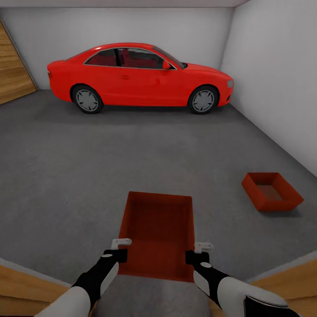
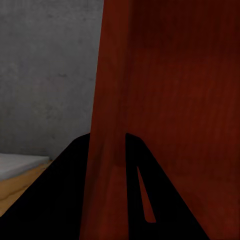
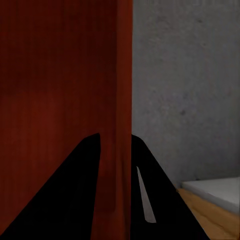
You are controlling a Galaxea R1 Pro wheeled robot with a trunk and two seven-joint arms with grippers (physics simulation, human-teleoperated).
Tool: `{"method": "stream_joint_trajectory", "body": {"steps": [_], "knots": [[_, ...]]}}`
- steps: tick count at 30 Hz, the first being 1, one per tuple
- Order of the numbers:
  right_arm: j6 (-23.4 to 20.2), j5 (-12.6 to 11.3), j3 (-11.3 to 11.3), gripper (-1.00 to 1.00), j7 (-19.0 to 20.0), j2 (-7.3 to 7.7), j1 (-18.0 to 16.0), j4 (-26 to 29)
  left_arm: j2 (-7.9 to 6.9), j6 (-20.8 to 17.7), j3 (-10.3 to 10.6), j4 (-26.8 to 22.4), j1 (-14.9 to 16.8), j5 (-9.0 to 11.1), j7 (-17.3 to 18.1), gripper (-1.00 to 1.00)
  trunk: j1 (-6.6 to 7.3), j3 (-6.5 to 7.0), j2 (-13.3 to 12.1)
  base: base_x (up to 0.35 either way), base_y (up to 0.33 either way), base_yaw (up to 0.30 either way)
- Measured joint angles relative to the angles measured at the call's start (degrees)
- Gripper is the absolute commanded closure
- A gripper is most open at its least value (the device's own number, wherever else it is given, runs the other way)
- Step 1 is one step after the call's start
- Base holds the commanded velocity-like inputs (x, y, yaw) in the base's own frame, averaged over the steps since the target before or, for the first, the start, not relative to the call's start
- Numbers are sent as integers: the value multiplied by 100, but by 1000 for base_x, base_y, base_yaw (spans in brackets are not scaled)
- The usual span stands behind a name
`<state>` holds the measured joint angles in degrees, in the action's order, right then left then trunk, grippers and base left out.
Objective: Move the two storage containers from the living room to the garage. In the garage, place one container on the floor and stack the other container on top of it (either order is fine).
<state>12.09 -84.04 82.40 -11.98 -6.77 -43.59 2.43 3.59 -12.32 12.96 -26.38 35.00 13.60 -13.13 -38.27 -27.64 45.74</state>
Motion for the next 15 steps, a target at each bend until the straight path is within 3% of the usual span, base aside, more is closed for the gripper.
{"method": "stream_joint_trajectory", "body": {"steps": [15], "knots": [[-1,1,-7,100,-1,0,0,3,-4,-14,11,-14,0,3,-5,100,0,0,0,322,0,0]]}}
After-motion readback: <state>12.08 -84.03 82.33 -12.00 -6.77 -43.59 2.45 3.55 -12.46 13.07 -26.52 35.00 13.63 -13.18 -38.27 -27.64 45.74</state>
